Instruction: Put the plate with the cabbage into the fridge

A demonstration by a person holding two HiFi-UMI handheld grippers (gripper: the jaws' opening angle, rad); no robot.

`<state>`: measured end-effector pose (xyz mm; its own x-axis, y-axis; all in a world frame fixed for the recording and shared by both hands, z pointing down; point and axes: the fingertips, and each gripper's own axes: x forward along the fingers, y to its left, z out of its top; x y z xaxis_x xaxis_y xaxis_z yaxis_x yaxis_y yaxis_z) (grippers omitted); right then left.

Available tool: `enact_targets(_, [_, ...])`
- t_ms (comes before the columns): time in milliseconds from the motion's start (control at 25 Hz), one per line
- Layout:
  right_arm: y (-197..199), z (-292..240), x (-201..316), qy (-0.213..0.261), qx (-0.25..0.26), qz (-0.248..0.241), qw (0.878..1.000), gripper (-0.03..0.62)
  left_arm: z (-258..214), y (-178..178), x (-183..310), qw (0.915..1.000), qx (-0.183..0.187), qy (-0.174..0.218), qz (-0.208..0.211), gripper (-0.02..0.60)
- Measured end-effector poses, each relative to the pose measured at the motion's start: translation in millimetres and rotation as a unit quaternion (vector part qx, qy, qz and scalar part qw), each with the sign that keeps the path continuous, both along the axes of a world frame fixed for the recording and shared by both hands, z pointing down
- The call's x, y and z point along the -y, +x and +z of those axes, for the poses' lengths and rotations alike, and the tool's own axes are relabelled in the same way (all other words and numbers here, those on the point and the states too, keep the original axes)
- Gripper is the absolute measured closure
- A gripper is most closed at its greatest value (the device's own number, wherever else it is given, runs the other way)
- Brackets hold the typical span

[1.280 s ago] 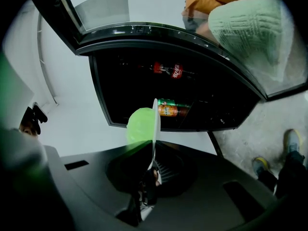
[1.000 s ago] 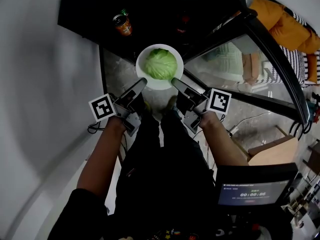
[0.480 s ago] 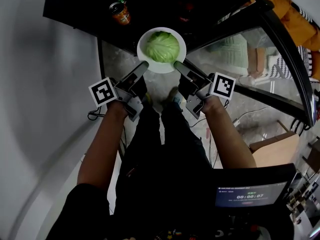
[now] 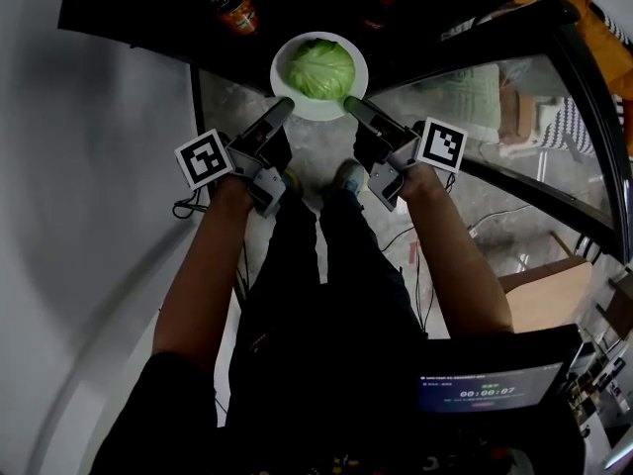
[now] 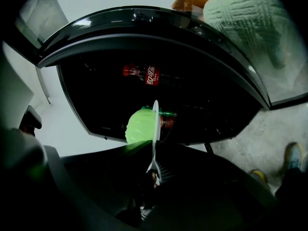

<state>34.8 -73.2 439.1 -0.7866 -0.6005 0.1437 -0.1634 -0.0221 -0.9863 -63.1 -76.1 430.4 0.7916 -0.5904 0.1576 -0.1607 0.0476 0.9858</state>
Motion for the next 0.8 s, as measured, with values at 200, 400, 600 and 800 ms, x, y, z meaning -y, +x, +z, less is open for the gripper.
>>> enact_targets(200, [-2.8,-1.7,1.8,0.005,0.011,-0.003,1.000,0.574,-1.0,0.8,1.1,1.0000,-0.003,0.000,0.000,0.569])
enact_targets(400, [-1.1,-2.6,-1.8,-0.003,0.013,-0.001,1.000,0.574,-3.8,0.3,-1.3,1.0000,0.005,0.002,-0.002,0.569])
enact_targets(600, [-0.6,-1.8,0.6,-0.005,0.013,-0.004,1.000,0.574,-1.3,0.0,0.1,0.9999,0.008,-0.004,-0.008,0.569])
enact_targets(800, [-0.7,-1.4,1.3,-0.003,0.011,-0.005,1.000,0.574,-1.3,-0.7,-0.2,0.9999,0.007,-0.007,-0.012,0.569])
